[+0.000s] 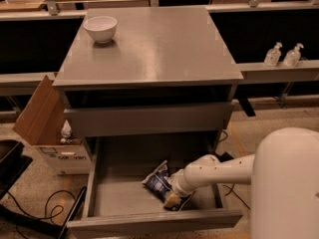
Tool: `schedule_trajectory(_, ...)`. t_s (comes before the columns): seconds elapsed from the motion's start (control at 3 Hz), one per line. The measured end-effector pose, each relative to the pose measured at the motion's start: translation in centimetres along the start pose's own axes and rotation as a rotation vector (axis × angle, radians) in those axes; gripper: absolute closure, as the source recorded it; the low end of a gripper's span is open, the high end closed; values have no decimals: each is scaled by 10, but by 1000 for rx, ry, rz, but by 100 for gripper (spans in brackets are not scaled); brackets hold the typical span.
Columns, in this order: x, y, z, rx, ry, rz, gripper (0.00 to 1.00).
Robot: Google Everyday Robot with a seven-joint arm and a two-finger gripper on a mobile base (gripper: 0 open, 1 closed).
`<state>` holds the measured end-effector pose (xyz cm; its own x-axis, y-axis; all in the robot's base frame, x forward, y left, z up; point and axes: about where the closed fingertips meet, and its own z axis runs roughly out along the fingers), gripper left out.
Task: Pick blue chip bag from middle drawer and place on counter
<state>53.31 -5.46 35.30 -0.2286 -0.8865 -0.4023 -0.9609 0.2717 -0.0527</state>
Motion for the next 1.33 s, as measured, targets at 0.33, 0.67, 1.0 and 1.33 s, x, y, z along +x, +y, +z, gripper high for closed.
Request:
schedule_trajectory(0.33, -1, 0, -3, 0, 0, 0, 84)
schedule_trajectory(0.67, -2, 0, -5, 0, 0, 0, 100)
schedule_trajectory(1.0, -2, 0, -5, 0, 0, 0, 100)
schedule_trajectory(1.33, -2, 0, -5, 0, 0, 0, 100)
